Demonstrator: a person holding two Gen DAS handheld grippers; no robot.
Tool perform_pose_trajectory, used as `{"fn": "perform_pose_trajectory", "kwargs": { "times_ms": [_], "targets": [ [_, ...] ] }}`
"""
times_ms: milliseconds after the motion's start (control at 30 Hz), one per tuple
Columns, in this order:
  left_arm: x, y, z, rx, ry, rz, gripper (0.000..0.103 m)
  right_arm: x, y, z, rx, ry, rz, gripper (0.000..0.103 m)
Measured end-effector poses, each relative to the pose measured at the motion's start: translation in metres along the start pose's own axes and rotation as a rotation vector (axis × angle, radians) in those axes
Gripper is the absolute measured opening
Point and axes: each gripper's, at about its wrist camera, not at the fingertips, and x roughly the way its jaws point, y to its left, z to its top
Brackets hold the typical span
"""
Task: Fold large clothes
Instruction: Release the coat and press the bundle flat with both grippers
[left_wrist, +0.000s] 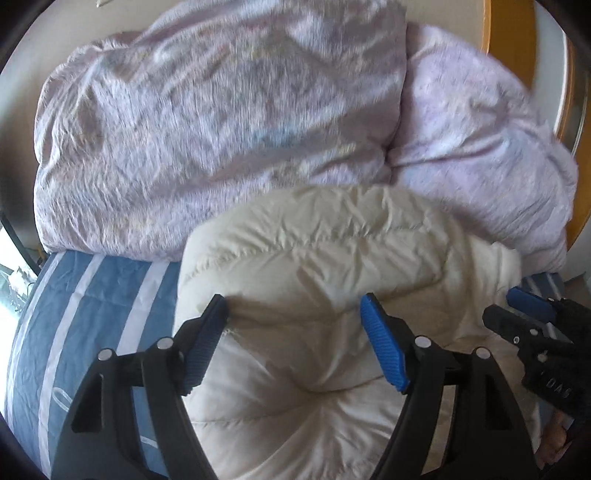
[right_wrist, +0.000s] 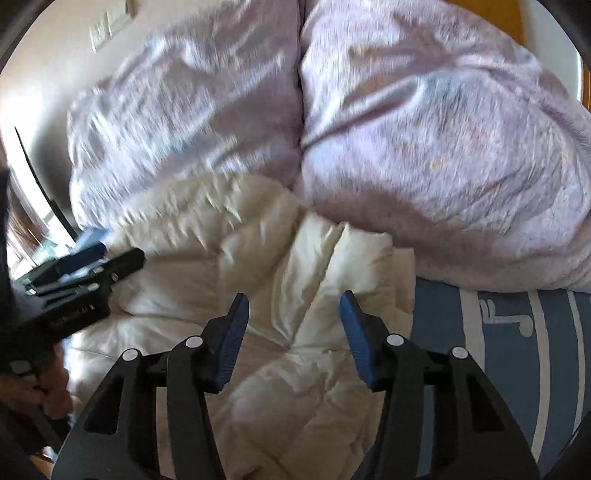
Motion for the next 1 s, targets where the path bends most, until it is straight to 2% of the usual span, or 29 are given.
{"fn": "perform_pose_trajectory", "kwargs": {
  "times_ms": [167,367,1000],
  "targets": [
    [0.019,0.000,-0.013,0.008,0.019,0.012,0.079,0.020,-0.009,-0.022,0.019,0.041,-0.008,0.053],
    [0.029,0.001,-0.023,0.005,0.016,0.016,0.083,0.034,-0.016,-0.029,0.060,0.059,0.018,0.054],
    [0.052,0.010,-0.036,-0.005,0.007,0.015,0.086,0.062,-0.016,-0.039,0.078,0.031,0.019,0.056]
  ]
}}
